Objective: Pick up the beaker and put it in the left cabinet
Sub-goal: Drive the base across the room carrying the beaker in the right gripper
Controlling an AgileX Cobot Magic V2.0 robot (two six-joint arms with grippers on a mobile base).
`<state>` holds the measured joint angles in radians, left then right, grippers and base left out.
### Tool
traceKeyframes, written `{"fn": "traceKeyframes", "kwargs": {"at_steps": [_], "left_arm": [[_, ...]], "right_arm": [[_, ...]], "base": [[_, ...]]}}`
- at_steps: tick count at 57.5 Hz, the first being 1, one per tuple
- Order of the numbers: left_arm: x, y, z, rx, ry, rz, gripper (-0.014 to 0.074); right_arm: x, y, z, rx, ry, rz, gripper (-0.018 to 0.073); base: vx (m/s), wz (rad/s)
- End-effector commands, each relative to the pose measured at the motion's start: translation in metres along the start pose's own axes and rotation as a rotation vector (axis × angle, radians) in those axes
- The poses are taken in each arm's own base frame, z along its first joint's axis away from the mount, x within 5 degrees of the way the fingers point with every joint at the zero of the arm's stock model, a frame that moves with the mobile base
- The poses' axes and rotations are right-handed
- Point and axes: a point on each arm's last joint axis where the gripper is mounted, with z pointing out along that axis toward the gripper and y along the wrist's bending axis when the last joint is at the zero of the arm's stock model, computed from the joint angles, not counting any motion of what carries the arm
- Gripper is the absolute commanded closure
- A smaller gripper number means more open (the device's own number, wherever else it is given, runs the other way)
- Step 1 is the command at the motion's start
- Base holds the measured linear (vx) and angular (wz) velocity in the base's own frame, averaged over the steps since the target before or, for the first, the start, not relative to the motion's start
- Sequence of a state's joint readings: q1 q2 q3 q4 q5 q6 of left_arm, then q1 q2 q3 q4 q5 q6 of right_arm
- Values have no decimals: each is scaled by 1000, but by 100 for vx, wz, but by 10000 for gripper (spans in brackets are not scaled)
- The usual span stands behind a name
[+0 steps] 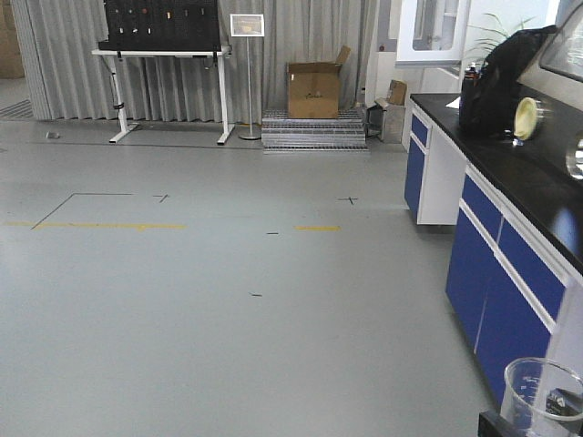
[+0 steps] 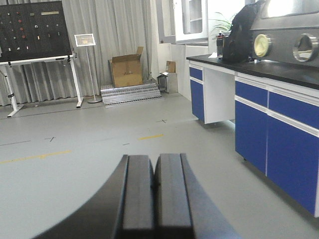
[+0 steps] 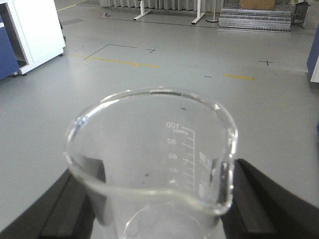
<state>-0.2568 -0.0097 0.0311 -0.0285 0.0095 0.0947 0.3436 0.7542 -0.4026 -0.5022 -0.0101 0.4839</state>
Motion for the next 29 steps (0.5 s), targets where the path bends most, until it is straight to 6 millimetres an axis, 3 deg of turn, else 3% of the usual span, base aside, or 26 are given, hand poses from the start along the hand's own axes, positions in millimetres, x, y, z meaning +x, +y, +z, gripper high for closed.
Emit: {"fn": "traceKeyframes", "kwargs": {"at_steps": [1, 29], "left_arm": [[-3, 0, -1, -4, -87, -12, 595], [-3, 0, -1, -4, -87, -12, 595]], "right_arm": [[-17, 2, -3, -29, -101, -5, 565], [-17, 2, -3, -29, -101, -5, 565]], "base": [[58, 4], [61, -1]]}}
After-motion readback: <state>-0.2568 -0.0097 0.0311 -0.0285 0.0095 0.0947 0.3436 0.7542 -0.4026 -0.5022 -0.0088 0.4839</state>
